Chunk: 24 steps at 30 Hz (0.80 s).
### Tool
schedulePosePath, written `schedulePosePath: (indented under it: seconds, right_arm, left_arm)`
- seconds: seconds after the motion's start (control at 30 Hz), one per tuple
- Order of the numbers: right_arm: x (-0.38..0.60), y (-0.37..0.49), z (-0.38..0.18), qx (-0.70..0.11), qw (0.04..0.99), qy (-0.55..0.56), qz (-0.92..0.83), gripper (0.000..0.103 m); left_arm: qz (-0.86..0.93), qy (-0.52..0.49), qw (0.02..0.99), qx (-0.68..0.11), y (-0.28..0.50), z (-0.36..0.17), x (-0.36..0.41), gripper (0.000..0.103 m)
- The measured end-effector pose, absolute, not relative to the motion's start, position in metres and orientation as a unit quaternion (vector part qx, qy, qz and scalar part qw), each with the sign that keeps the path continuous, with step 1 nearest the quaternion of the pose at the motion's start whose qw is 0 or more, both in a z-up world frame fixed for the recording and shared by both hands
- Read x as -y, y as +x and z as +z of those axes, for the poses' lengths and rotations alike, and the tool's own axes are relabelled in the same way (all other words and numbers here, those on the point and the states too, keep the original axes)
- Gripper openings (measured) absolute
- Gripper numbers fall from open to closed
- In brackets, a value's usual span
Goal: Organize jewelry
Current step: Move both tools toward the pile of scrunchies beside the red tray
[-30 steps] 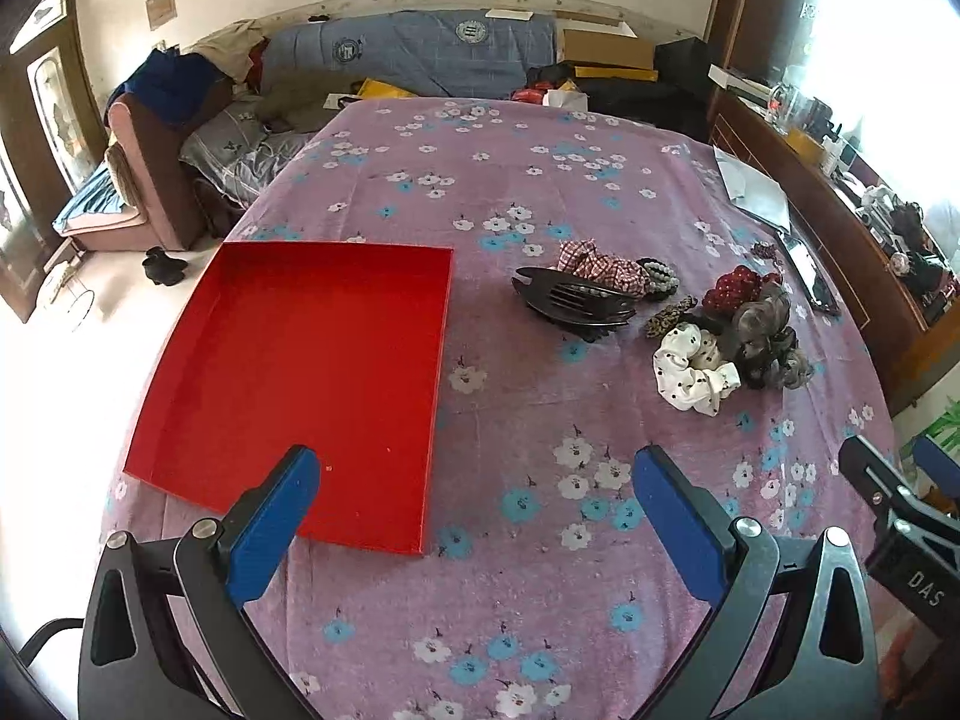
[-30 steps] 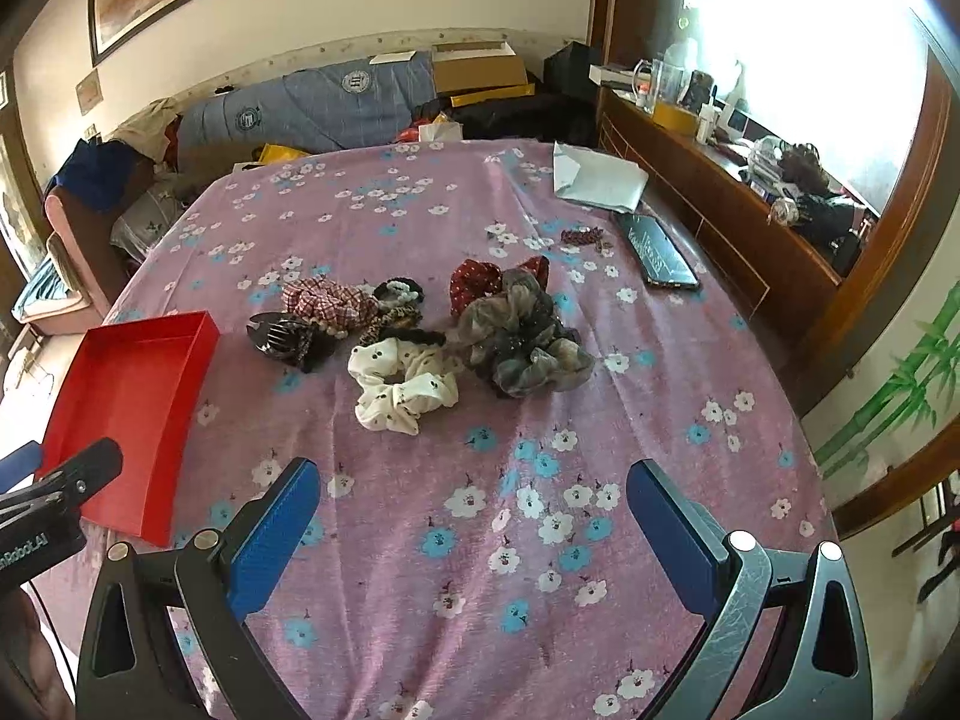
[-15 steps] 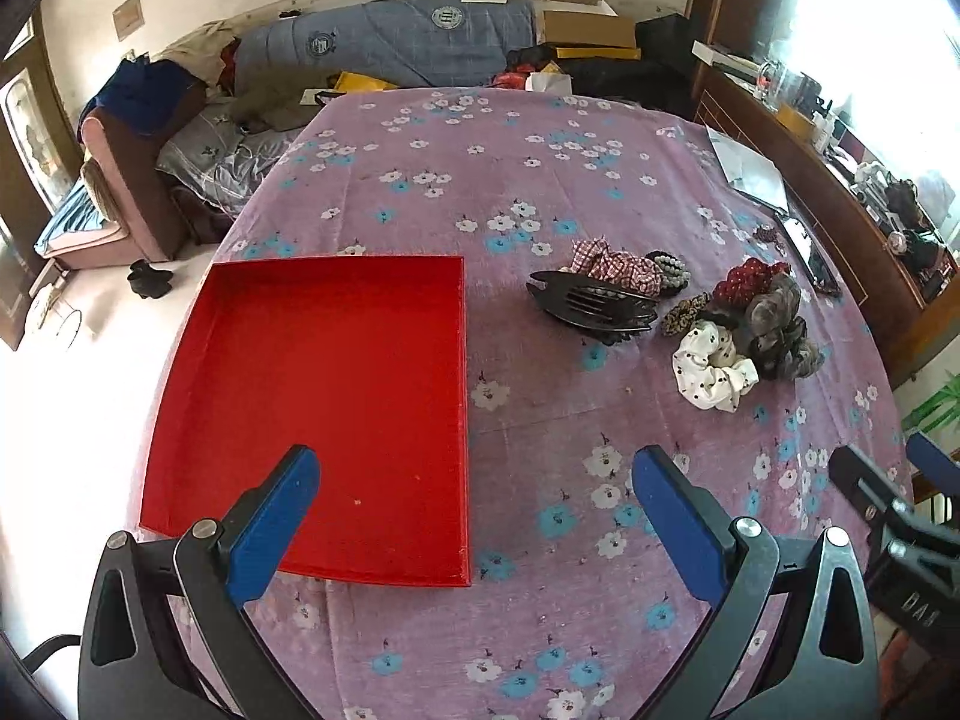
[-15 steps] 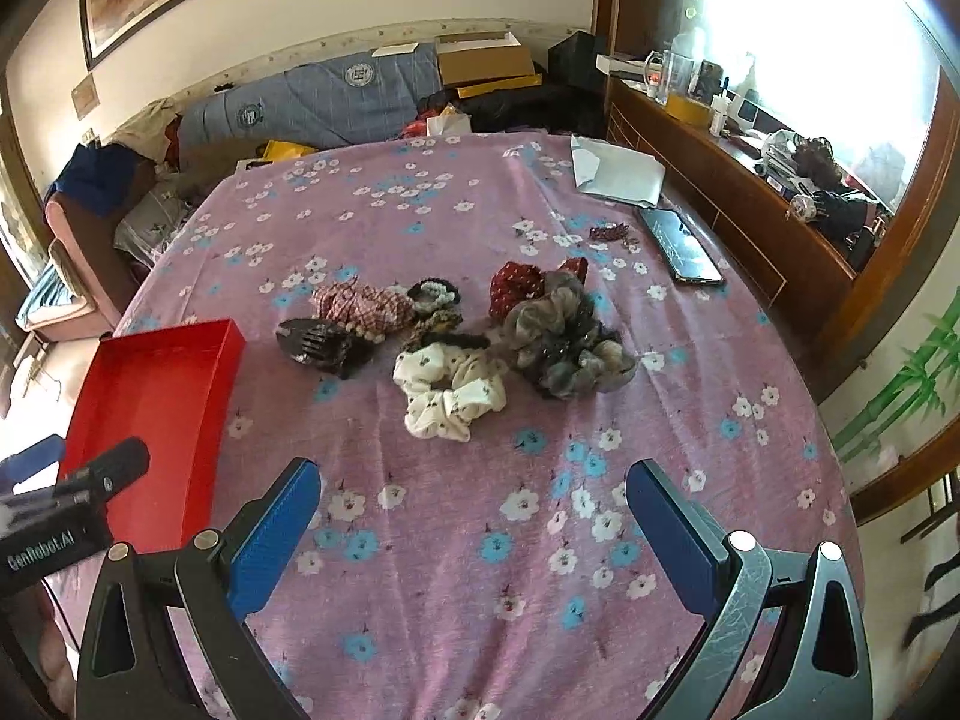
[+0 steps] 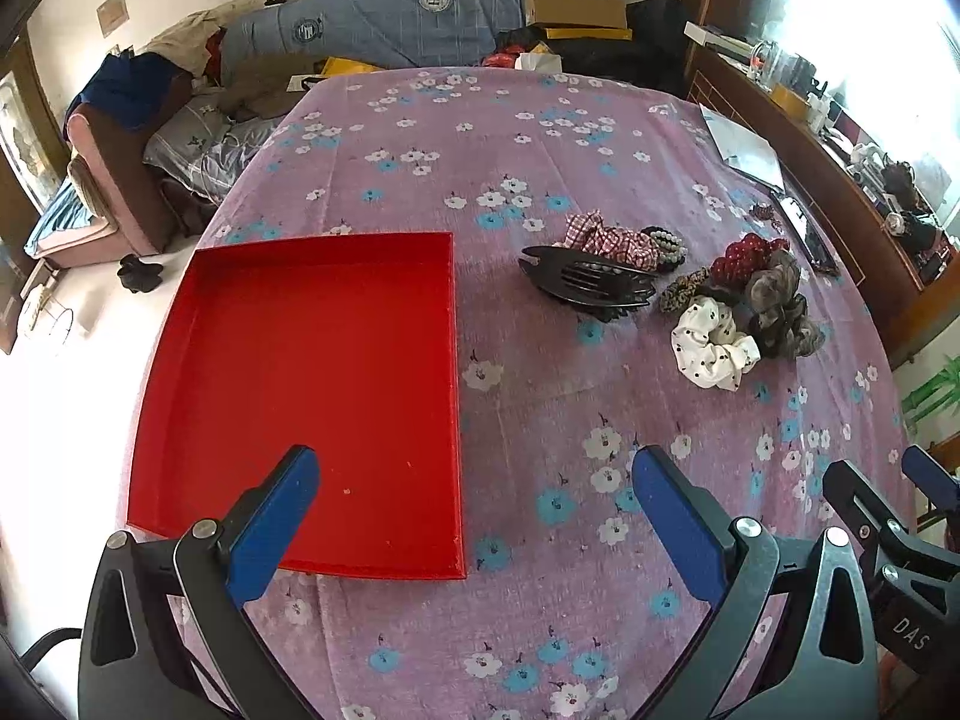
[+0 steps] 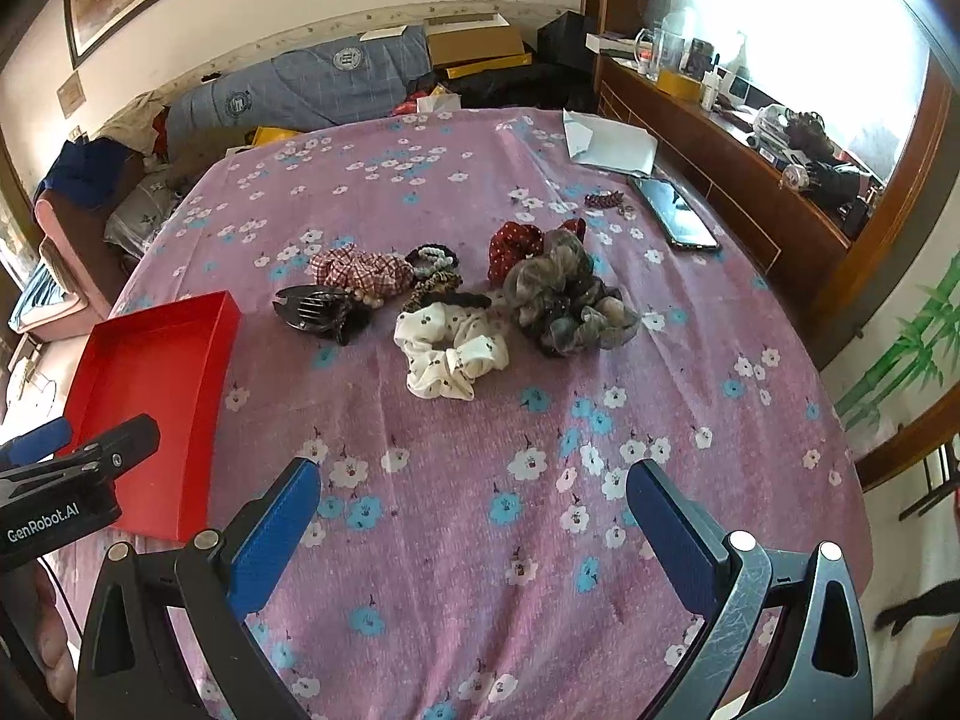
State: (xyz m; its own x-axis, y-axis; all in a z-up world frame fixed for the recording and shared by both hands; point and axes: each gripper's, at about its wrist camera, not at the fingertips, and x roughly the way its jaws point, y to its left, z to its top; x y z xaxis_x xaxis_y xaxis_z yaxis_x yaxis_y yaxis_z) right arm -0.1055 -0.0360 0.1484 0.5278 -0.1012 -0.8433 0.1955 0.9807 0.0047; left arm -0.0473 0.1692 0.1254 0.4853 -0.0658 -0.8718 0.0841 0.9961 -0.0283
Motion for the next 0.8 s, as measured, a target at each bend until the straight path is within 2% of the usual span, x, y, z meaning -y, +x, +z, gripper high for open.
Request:
schedulePosePath:
  seconds: [0.8]
  right_arm:
    - [0.079,-0.11,0.121,-0.52,0.847,0.084,-0.076,0.103]
  left_arm:
    - [-0.045,0.02,0.846,-0.531,-0.047,0.114,-0.119,0.103]
